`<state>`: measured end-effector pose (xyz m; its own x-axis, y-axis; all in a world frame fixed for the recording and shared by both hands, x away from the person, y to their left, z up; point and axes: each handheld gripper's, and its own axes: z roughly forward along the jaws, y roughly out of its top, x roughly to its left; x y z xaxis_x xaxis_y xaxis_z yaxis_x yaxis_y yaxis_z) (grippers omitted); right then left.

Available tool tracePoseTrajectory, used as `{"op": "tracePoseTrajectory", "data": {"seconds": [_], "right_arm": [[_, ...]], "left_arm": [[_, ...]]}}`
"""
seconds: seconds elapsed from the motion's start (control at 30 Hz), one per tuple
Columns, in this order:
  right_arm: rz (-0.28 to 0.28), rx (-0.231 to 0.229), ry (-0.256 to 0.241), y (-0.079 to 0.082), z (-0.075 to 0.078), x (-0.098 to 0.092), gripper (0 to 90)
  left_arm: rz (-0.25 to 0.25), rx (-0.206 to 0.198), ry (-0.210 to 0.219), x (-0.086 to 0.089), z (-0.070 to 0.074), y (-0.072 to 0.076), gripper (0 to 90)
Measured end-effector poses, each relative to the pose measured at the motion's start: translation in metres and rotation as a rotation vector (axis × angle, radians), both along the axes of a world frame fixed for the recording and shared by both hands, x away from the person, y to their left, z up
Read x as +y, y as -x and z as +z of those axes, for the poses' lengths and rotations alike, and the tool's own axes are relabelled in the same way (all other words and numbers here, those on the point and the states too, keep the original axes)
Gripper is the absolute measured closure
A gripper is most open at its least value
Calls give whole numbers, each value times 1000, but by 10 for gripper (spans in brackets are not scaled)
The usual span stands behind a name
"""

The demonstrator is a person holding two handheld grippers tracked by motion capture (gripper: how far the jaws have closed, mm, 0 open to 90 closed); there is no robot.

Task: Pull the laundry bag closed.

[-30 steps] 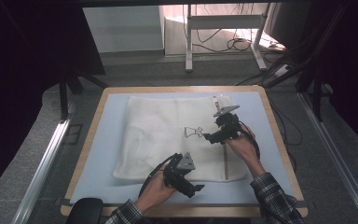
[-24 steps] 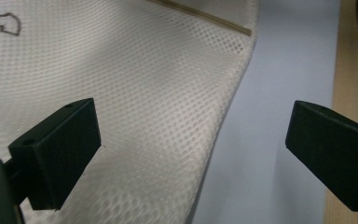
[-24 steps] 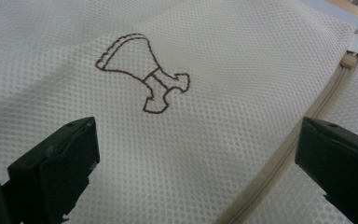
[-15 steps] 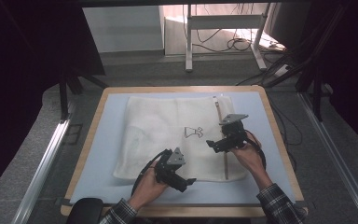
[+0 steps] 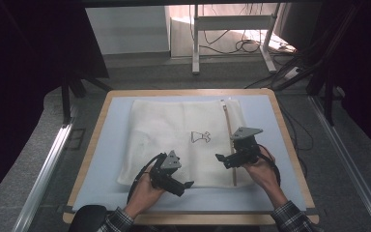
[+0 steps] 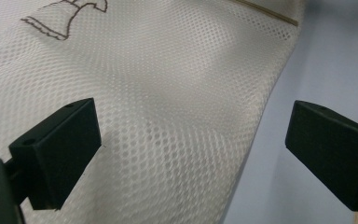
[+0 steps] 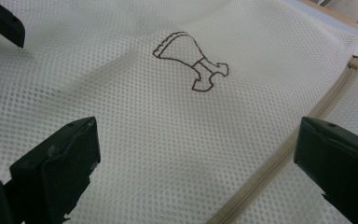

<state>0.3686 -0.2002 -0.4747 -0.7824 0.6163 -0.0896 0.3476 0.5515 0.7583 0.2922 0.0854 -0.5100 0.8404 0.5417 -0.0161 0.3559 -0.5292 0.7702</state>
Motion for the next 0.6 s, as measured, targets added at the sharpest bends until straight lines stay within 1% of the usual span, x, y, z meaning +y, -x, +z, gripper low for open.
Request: {"op": "tracePoseTrajectory", "data": {"seconds": [0.07,0.3,0.47,0.6], "right_arm": [[-1,5,2,3,-1,-1,2],[0,-1,-2,15,-1,-5,2],[5,-12,18,23,-1,-6,2],[6,-14,24,28,-2,-8,2]], "left_arm": [[7,0,3,3,0,1,31],[22,-2,9,11,1,4,31],[33,-2,13,18,1,5,31],[45,-3,17,24,1,7,31]]}}
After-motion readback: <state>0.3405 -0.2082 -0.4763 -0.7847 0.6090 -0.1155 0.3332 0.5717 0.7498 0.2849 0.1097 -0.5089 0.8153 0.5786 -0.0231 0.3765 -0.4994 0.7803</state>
